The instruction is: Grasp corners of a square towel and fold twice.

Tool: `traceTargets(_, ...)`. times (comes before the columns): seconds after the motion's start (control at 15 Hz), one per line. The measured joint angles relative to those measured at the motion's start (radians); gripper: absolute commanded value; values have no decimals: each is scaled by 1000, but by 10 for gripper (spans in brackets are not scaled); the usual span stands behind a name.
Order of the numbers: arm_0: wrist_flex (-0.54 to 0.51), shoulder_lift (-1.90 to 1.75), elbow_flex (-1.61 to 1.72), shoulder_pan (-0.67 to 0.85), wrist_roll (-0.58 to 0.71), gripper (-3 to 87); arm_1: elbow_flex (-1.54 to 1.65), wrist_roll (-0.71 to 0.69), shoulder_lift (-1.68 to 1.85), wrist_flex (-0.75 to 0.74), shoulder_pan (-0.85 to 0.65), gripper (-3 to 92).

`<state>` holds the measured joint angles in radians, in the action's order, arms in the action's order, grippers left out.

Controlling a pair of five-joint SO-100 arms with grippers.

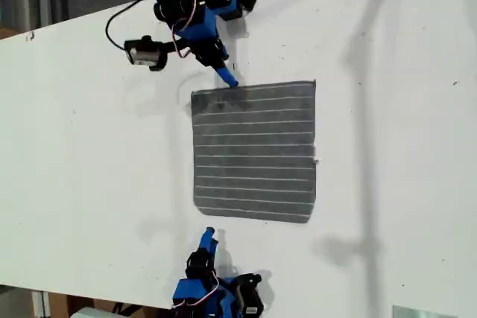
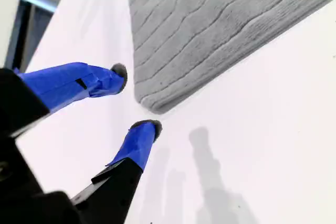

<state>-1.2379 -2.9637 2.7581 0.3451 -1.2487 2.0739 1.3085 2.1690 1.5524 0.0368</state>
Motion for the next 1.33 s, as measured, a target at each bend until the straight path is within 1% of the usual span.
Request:
traceTargets(0.07, 3, 123, -40, -48, -23, 151, -204, 41, -278, 63, 84, 376)
traceTargets(0.13, 2, 173, -40, -80, -52, 158, -351, 117, -479, 110, 176, 380)
traceTargets(0.2, 3, 183, -14, -92, -83, 163, -442, 195, -611, 123, 282, 380)
traceTargets(0.27, 14, 178, 32, -100, -103, 164, -495, 279, -680, 126, 377, 380)
traceTargets(0.33, 46, 166, 80, -104, -104, 166, -543, 339, -733, 97, 460, 380)
traceTargets(0.4, 80, 144, 123, -106, -104, 166, -594, 368, -796, 66, 512, 380)
traceTargets(0.47, 107, 129, 150, -104, -104, 166, -649, 380, -865, 40, 537, 380)
traceTargets(0.6, 117, 91, 178, -104, -104, 166, -762, 382, -1019, 12, 548, 380)
traceTargets(0.67, 117, 63, 189, -104, -101, 166, -769, 382, -1051, -26, 551, 380)
traceTargets(0.87, 117, 28, 196, -104, -95, 190, -769, 380, -1098, -67, 551, 382)
traceTargets(1.33, 117, 26, 196, -103, -92, 189, -769, 368, -1155, -190, 551, 334)
